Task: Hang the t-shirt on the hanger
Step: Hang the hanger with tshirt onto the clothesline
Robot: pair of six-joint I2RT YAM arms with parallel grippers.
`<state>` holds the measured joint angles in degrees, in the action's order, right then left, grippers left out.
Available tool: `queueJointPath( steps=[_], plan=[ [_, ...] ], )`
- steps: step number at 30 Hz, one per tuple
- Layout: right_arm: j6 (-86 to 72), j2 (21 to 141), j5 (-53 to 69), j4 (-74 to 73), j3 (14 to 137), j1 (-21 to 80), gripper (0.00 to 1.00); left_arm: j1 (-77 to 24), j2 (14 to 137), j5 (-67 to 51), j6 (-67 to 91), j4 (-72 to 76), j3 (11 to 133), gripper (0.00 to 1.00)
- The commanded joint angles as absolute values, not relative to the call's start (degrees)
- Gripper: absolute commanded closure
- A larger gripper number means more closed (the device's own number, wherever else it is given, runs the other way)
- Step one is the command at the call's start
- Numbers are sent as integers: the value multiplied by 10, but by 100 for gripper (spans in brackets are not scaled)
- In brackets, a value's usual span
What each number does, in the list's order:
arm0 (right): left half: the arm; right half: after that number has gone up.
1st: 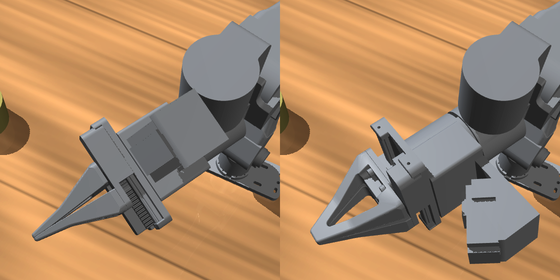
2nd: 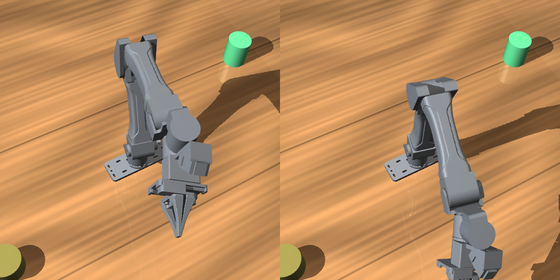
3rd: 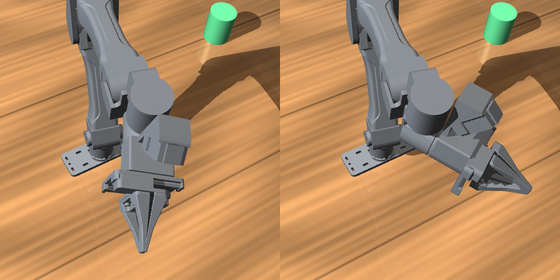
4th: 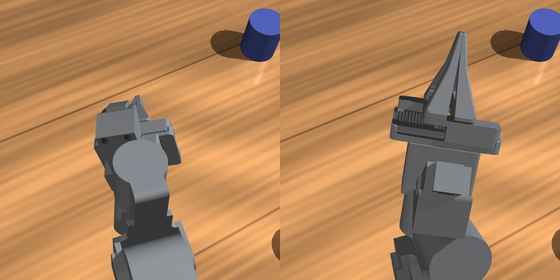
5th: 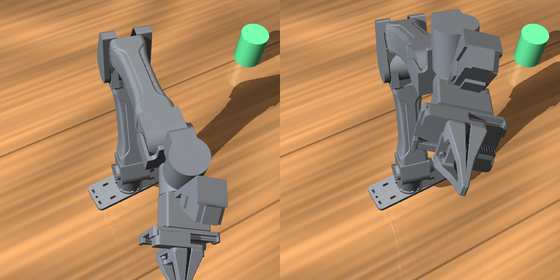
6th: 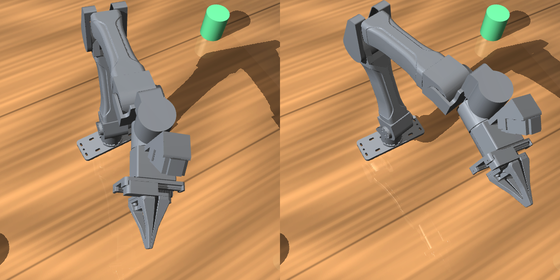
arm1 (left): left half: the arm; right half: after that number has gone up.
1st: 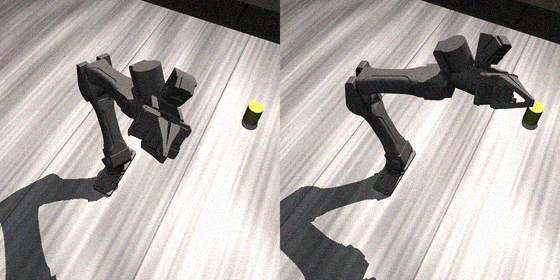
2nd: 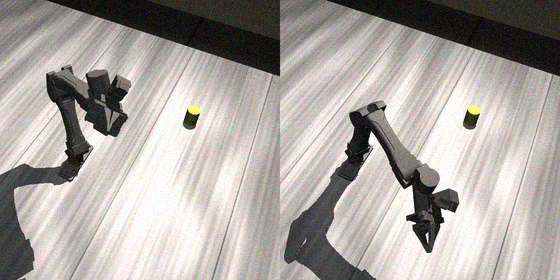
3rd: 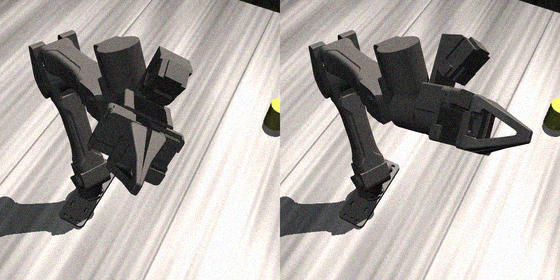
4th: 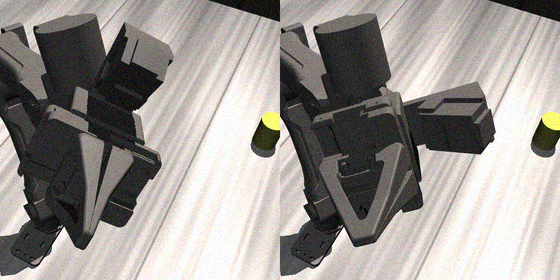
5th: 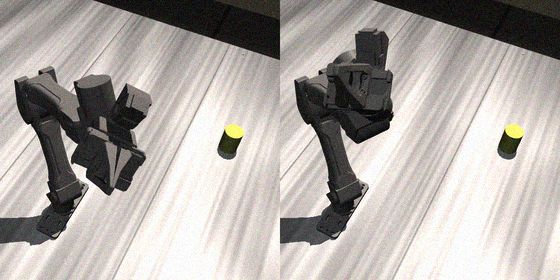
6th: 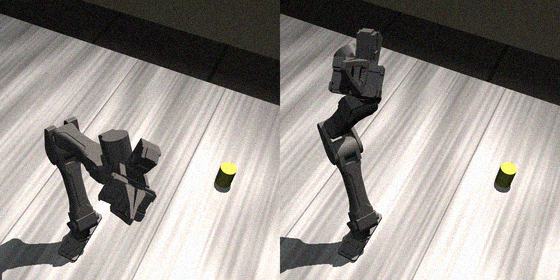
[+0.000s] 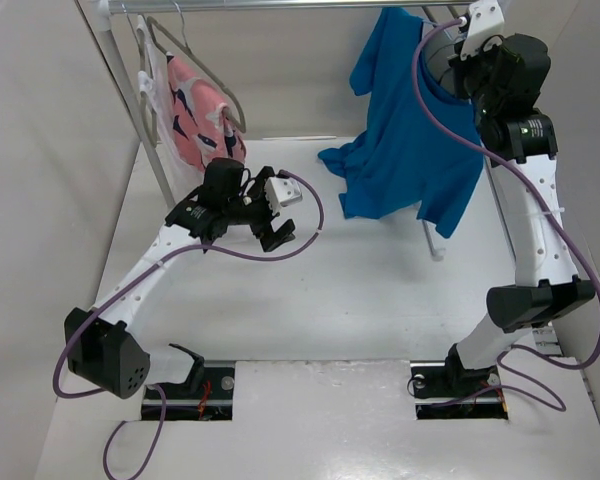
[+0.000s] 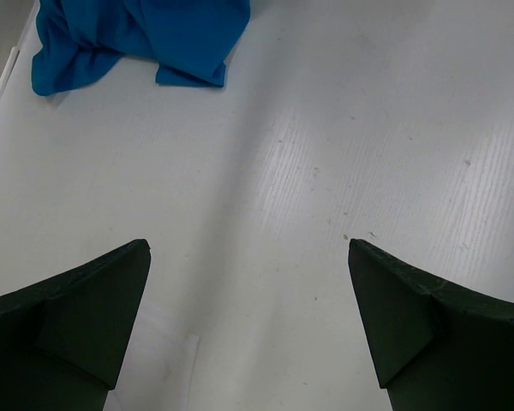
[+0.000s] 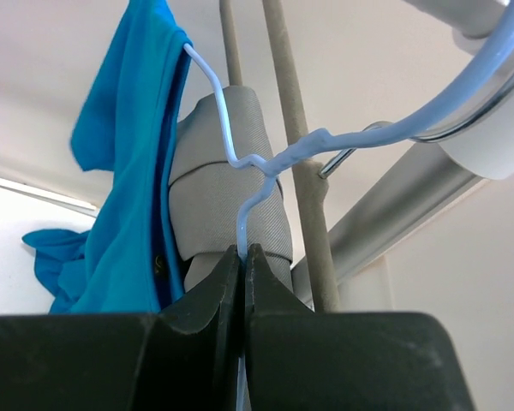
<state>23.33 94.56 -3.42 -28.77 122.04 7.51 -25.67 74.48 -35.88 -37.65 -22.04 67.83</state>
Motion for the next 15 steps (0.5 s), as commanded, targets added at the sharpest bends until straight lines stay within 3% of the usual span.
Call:
queueJointPath(
  steps=[1,2,5,6,9,10,13,15],
  plan=[
    [229,931,-19,-239,1215,69,100,-258,719,-366,-380,-206,665,0],
    [229,931,-18,-239,1215,69,98,-258,719,-366,-380,-206,665,0],
    [229,931,7,-234,1215,69,75,-258,719,-366,-380,-206,665,0],
    [234,931,13,-234,1209,69,75,-258,719,-366,-380,-206,665,0],
    [234,923,33,-220,1186,69,61,-258,719,-366,-385,-206,660,0],
    [234,923,33,-213,1180,69,42,-258,714,-366,-385,-206,660,0],
    [240,895,39,-207,1155,69,29,-258,714,-366,-385,-206,655,0],
    [246,877,50,-201,1143,69,8,-258,714,-366,-385,-206,649,0]
  ],
)
